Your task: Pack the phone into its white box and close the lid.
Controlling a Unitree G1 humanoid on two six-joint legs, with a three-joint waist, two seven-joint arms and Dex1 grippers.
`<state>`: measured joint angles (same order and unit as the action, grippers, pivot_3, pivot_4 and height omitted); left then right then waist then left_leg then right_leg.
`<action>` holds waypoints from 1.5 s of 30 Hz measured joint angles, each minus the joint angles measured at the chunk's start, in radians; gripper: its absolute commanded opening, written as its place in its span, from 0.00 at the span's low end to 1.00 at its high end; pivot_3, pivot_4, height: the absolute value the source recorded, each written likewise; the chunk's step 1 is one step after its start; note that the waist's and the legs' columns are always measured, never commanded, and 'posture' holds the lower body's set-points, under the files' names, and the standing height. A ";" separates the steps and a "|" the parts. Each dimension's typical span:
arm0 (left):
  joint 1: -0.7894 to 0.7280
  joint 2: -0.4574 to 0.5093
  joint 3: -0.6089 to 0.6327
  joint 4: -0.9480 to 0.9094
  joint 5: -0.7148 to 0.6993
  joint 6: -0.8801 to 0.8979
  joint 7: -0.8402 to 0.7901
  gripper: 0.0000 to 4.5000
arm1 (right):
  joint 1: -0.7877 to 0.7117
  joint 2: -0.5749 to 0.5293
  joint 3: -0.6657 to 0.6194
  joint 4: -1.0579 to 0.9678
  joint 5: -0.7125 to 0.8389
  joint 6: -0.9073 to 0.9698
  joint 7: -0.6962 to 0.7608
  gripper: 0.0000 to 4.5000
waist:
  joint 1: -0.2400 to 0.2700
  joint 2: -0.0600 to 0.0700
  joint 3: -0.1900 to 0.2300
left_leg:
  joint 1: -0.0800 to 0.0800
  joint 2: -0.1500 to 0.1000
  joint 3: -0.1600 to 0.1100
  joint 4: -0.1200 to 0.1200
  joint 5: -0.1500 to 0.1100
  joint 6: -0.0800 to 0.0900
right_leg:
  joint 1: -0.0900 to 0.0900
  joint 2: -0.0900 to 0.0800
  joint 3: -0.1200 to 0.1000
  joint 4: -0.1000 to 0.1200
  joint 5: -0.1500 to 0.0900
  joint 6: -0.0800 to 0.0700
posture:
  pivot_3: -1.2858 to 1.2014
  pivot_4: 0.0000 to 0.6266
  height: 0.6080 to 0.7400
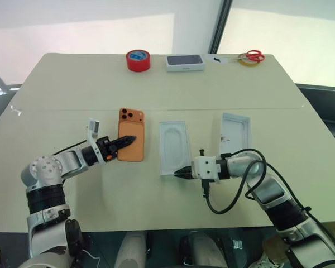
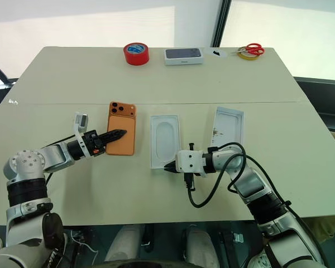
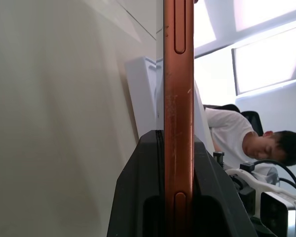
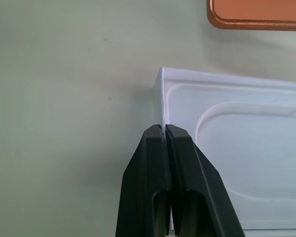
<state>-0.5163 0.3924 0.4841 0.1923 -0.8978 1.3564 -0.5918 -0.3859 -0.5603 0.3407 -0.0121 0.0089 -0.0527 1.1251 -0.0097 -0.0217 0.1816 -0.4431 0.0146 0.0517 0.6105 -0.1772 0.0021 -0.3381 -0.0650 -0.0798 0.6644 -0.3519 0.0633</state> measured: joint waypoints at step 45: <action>-0.033 -0.163 -0.024 -0.101 -0.119 0.112 0.317 0.61 | -0.102 -0.001 -0.104 0.096 0.090 0.162 -0.049 0.65 | 0.000 -0.002 0.002 | 0.001 0.000 0.000 0.001 0.003 -0.001 | 0.001 0.001 0.000 0.000 0.000 0.001 | 0.52 0.24 1.00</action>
<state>-0.5493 0.2297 0.4602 0.0917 -1.0166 1.4687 -0.2751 -0.4882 -0.5612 0.2370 0.0844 0.0993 0.1097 1.0758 -0.0100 -0.0234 0.1832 -0.4426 0.0145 0.0519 0.6112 -0.1745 0.0011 -0.3367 -0.0638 -0.0801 0.6647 -0.3517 0.0640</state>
